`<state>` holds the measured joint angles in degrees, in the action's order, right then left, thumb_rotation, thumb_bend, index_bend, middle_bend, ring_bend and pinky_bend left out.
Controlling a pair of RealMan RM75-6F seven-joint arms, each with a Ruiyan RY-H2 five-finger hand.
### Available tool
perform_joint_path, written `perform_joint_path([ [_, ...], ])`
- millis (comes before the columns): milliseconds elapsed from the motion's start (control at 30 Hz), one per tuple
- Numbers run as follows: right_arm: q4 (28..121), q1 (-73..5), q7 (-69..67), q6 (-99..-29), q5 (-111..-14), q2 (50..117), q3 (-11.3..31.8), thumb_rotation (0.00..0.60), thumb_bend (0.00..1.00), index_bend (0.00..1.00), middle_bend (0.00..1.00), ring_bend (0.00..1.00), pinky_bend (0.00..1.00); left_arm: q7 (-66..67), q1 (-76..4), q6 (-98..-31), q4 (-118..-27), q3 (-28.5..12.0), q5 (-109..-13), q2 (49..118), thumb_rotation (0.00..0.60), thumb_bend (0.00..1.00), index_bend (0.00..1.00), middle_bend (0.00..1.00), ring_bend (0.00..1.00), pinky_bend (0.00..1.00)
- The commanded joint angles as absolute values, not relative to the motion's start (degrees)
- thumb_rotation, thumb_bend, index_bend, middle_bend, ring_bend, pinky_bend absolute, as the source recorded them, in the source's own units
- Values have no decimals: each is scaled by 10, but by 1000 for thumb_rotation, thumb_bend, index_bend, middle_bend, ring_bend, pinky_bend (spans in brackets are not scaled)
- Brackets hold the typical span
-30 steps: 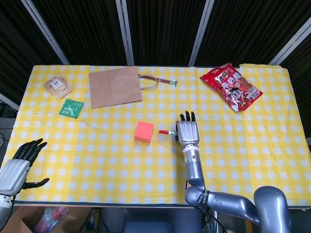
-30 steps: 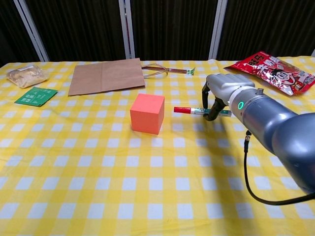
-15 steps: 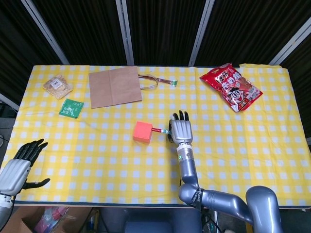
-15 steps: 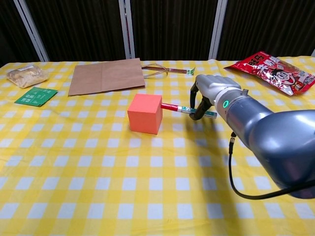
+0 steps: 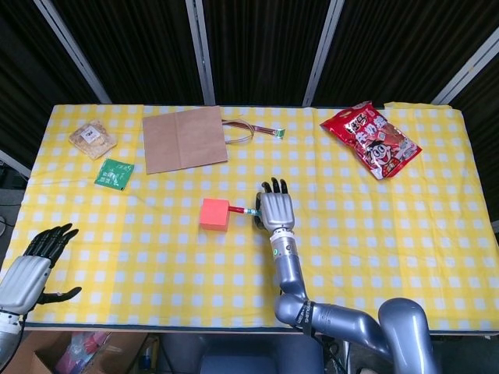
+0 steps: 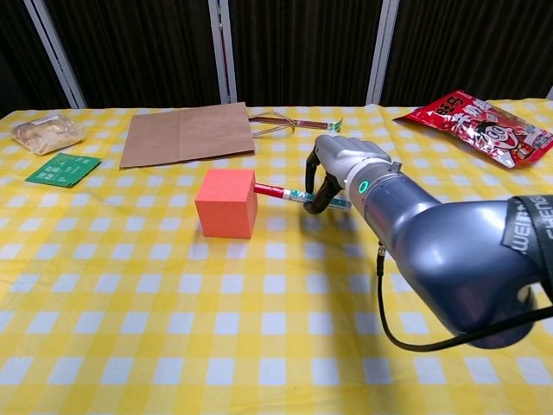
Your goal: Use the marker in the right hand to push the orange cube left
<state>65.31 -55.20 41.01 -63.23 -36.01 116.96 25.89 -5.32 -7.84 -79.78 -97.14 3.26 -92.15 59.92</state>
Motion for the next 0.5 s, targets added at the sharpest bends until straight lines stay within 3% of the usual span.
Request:
perform_joint_path([
  [33, 646, -558, 406, -628, -362, 1177, 262, 600, 604, 668, 202, 9, 0, -52, -78, -798, -971, 33, -922, 599, 600, 0, 0, 0, 0, 0],
  [500, 654, -577, 411, -633, -374, 1203, 266, 600, 604, 668, 202, 9, 0, -49, -79, -796, -971, 33, -921, 600, 600, 0, 0, 0, 0, 0],
])
